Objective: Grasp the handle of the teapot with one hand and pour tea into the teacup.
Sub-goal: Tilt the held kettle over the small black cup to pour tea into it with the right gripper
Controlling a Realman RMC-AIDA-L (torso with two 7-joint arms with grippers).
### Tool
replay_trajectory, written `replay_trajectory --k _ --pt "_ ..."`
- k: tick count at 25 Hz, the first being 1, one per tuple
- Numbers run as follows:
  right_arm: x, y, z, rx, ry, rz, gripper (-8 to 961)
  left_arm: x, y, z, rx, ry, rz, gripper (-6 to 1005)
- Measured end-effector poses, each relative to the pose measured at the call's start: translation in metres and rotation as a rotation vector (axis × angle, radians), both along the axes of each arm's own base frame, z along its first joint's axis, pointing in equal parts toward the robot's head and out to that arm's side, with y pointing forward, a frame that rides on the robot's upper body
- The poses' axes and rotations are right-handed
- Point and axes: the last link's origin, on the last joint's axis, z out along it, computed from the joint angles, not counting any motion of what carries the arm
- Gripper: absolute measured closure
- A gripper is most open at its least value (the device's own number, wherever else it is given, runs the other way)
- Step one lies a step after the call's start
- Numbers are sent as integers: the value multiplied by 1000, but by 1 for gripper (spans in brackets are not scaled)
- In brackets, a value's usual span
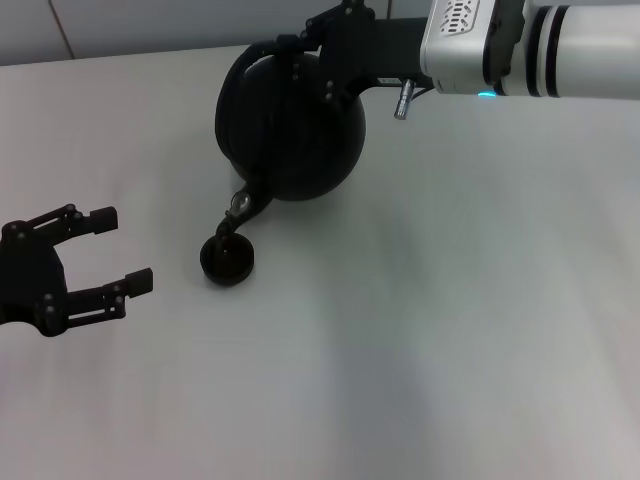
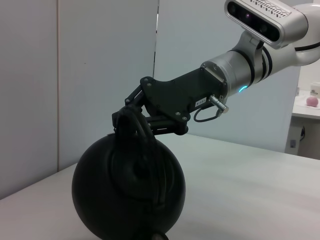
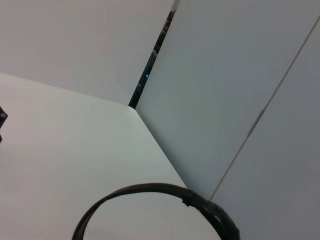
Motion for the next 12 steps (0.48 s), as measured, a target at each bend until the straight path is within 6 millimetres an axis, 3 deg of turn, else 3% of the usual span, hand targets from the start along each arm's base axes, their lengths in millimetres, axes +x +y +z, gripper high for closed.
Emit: replay_trajectory --k 12 --pt "15 -7 0 -6 91 -89 822 0 1 0 2 1 4 145"
